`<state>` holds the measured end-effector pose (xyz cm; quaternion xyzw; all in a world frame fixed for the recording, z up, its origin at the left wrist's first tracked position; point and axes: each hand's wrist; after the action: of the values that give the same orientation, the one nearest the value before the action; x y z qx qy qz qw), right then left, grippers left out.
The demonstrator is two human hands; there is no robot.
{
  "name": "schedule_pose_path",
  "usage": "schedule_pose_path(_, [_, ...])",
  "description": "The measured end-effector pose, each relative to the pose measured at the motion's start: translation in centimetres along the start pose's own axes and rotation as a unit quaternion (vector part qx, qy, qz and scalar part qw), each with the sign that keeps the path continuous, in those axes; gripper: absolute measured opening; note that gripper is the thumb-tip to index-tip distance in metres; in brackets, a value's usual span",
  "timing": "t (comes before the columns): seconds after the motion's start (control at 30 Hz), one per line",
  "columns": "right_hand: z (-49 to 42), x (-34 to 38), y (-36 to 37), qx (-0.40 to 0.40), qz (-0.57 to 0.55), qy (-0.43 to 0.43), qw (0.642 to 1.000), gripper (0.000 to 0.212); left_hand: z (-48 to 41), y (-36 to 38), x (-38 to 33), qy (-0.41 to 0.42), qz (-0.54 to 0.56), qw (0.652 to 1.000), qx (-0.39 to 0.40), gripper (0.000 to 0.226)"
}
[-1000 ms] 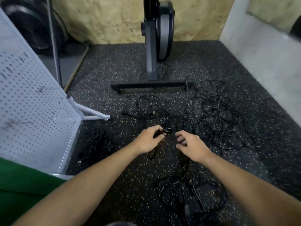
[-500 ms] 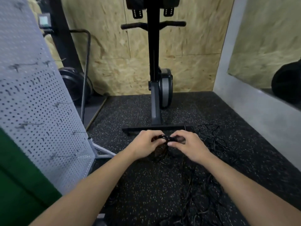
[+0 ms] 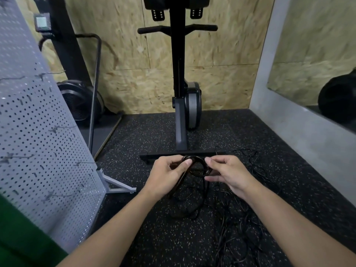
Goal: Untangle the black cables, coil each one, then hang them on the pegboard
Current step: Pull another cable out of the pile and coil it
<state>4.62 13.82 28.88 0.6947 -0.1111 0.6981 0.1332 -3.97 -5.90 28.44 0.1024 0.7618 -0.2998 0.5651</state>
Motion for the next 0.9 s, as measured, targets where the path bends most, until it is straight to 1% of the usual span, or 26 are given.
schedule_pose_path(0.1, [-0.9,0.0,0.0,-0.024,-0.016,0.040,0.999,0.026,-0.2,0.1,-0.1,0.004,0.017,1.000,-0.026,0.015])
schedule_pose_path(0.2, [-1.5,-0.2,0.6,-0.004,0.054,0.031,0.998,0.028,-0.2,-0.1,0.0,-0.006,0.030,0.999,-0.021,0.021])
schedule_pose_path(0.27, [-1.5,-0.2,0.9,0.031,0.076,0.021,0.996,0.025,-0.1,-0.8,0.5,-0.045,0.104,0.993,0.013,0.018])
schedule_pose_path(0.33, [-1.1,0.1,0.9,0.082,0.081,0.014,0.993,0.027,0.1,-1.5,0.9,-0.089,0.200,0.974,0.061,0.013])
schedule_pose_path(0.4, [-0.6,0.0,0.9,0.115,0.135,-0.010,0.984,0.032,0.3,-1.7,1.1,-0.109,0.234,0.962,0.093,0.011])
schedule_pose_path(0.47, [-0.4,-0.3,1.1,0.099,0.167,-0.029,0.981,0.032,0.5,-1.5,1.0,-0.115,0.222,0.962,0.106,0.023])
schedule_pose_path(0.5, [-0.4,-0.5,1.1,0.081,0.181,-0.035,0.979,0.032,0.6,-1.4,0.7,-0.108,0.196,0.968,0.110,0.027])
schedule_pose_path(0.6, [-0.3,-0.6,1.0,0.038,0.221,-0.032,0.974,0.030,0.9,-1.2,0.3,-0.063,0.091,0.986,0.125,0.029])
schedule_pose_path(0.7, [-0.2,-0.5,1.0,-0.003,0.223,-0.024,0.975,0.033,1.1,-0.9,-0.1,-0.065,0.089,0.987,0.120,0.038])
schedule_pose_path(0.77, [0.1,-0.2,1.3,-0.016,0.214,-0.020,0.977,0.033,1.2,-0.7,-0.1,-0.058,0.062,0.991,0.103,0.037])
schedule_pose_path(0.9, [0.5,-0.4,2.1,-0.060,0.193,-0.013,0.979,0.029,1.2,-0.5,0.3,-0.060,0.004,0.998,0.018,0.028])
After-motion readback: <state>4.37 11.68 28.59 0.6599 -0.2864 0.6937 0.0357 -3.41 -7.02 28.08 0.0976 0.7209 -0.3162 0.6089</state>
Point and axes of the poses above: each hand's wrist, its own z-axis away from the middle knuckle, its own y-axis out of the palm, x = y × z, and after that the axes turned 5 degrees about -y, right-handed
